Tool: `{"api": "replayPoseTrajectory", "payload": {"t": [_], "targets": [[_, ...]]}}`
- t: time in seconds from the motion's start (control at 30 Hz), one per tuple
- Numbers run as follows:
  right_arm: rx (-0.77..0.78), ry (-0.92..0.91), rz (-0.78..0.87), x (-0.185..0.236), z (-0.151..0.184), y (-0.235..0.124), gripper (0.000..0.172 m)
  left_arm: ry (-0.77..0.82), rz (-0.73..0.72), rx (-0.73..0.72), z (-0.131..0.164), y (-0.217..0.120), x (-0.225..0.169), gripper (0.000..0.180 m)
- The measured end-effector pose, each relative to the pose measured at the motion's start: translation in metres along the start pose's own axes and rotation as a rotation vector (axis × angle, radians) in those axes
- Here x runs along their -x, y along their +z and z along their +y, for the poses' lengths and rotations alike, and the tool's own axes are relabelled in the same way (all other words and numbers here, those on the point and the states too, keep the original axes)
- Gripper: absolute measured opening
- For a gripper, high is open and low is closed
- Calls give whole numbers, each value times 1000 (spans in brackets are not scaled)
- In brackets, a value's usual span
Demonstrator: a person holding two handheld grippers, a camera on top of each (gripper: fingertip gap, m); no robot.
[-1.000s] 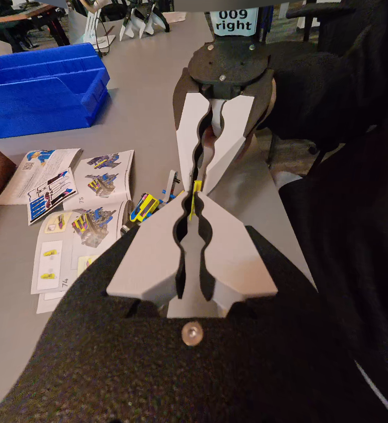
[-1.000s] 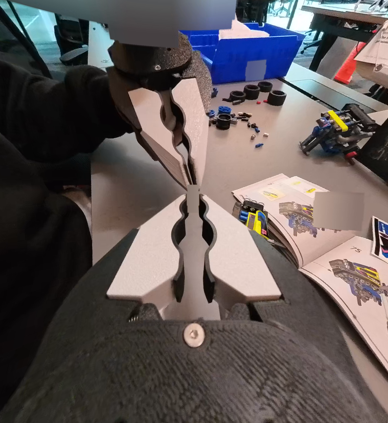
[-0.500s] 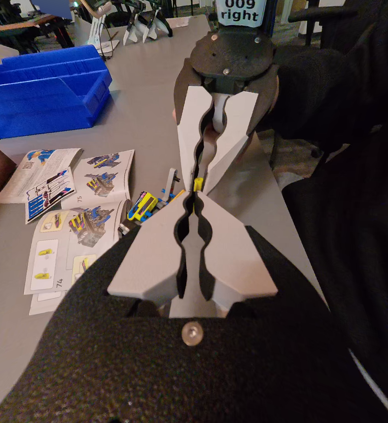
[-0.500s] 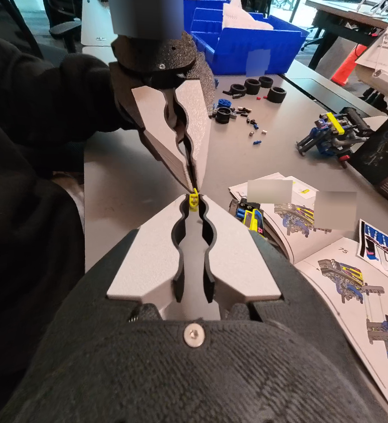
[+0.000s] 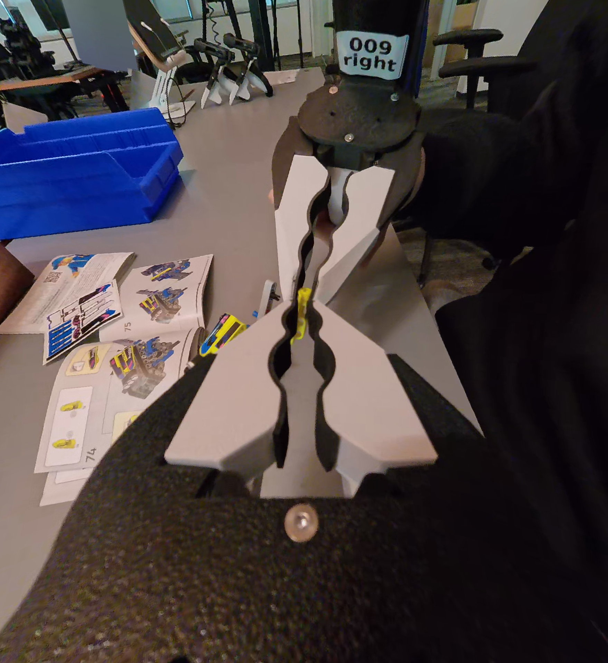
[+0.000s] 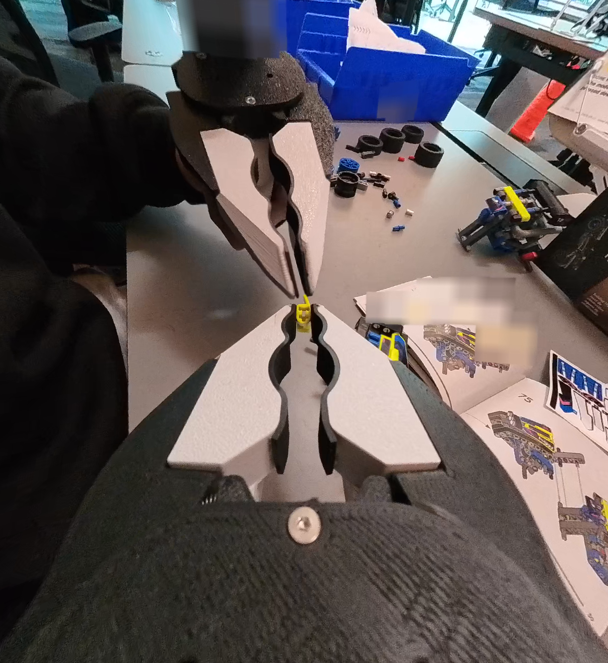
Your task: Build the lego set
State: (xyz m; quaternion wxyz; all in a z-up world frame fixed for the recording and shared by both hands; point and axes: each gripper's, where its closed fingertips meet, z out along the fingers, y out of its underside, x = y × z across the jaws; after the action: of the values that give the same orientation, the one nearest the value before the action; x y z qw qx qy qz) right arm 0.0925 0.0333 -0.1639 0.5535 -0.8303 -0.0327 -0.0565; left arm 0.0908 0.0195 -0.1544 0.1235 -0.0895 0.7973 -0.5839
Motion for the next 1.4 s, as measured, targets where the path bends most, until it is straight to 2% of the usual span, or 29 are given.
{"api": "replayPoseTrajectory", "payload": {"t": [0.27, 0.4, 0.5, 0.57, 0.73, 0.8, 0.93, 1.17, 1.4], "targets": [[45, -53, 20, 2, 1, 2, 5, 20, 3, 4, 2, 3, -1, 0], [17, -41, 39, -1, -1, 1, 5, 73, -57, 13, 2, 2, 5, 0], [4, -24, 109, -12, -2, -2, 23, 148, -142, 35, 0, -1, 12, 0], [-7, -33, 142, -16, -6, -4, 25, 194, -201, 43, -3, -2, 15, 0], [-8, -118, 173, -14, -9, -4, 5, 398, -322, 121, -8, -2, 16, 0], [1, -170, 188, -14, -9, -5, 5, 431, -337, 135, -9, -1, 16, 0], [-10, -281, 204, -12, -10, -6, 4, 428, -319, 115, -9, -2, 13, 0], [-68, -308, 176, -7, -17, -8, 5, 382, -280, 106, -6, -5, 12, 2], [-65, -310, 144, -3, -14, -6, 5, 419, -268, 132, -1, -2, 11, 0]]}}
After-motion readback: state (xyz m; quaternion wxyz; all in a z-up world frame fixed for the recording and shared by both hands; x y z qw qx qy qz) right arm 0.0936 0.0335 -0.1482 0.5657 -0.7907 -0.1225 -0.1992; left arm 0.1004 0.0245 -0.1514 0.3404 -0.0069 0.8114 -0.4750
